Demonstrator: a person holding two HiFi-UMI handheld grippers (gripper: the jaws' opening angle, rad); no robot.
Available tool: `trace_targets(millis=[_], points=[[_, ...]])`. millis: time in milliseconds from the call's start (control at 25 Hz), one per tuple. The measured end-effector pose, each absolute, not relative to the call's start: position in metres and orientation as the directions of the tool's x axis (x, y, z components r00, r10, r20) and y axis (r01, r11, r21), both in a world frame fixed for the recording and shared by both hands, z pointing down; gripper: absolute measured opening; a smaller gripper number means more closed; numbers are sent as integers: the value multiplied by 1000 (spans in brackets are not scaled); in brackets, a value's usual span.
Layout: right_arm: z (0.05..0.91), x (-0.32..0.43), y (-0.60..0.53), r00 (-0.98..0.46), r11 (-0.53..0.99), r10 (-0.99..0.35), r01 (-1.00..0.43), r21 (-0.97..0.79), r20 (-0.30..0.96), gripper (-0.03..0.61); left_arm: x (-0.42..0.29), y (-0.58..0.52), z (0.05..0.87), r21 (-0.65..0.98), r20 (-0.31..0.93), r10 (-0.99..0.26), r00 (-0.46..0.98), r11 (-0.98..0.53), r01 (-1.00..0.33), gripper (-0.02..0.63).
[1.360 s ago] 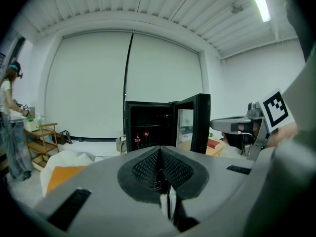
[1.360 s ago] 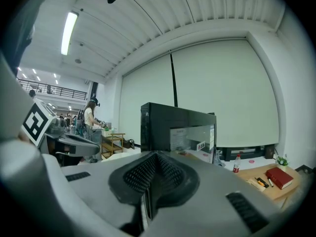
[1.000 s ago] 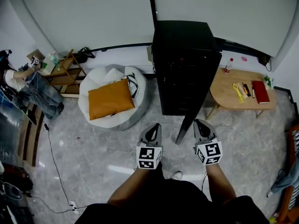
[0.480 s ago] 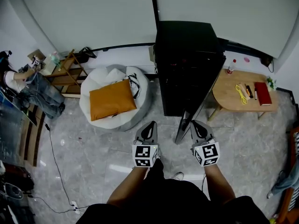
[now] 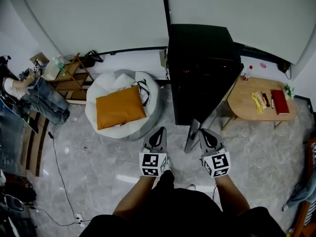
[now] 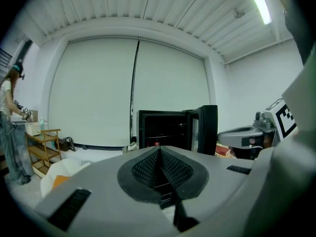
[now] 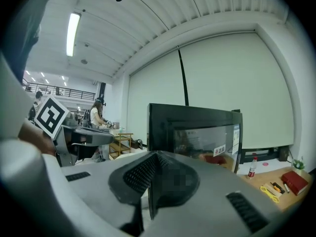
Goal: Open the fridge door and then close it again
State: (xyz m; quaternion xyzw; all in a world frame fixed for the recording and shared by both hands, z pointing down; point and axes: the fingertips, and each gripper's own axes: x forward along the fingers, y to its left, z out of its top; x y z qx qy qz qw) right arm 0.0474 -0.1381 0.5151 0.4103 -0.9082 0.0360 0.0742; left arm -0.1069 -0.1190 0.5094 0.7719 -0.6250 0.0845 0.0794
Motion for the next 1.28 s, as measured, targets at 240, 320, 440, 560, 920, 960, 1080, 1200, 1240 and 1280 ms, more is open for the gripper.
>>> trace_targets(millis=[240,320,440,560,920,960,1080,1200,1240,1280], points=[[514,32,-147,-653,663,-738,-748,5,167,18,-118,-127,508,10,230,-950,210,-213,-977,23],[514,27,-149,-658,668,-734,-744,3,167,18,-122,-129,509,11,236,-949,207,-210,-978,23],[511,21,-153,-666,675,-728,-738,3,163,18,-125,-133,510,9,240,-949,206,-210,-978,23],[511,16,-157,-666,675,-728,-737,4,162,18,-125,-138,509,11,239,-946,218,-222,-975,23],[511,0,-167,-653,663,-740,-749,11,161,18,-134,-150,512,15,239,-939,247,-251,-968,23],[511,-2,-169,-650,659,-743,-752,10,160,18,-136,-152,512,10,238,-939,249,-254,-967,23],[511,-8,-174,-643,652,-750,-758,6,157,18,-143,-160,508,3,238,-938,254,-260,-965,23],[510,-13,-180,-638,647,-754,-763,10,154,18,-150,-166,506,2,240,-937,255,-263,-965,23],[510,-13,-183,-634,642,-758,-766,8,153,18,-151,-167,506,5,242,-936,256,-263,-965,23],[509,-12,-186,-627,635,-764,-772,5,149,18,-150,-169,507,9,245,-934,260,-266,-964,23]])
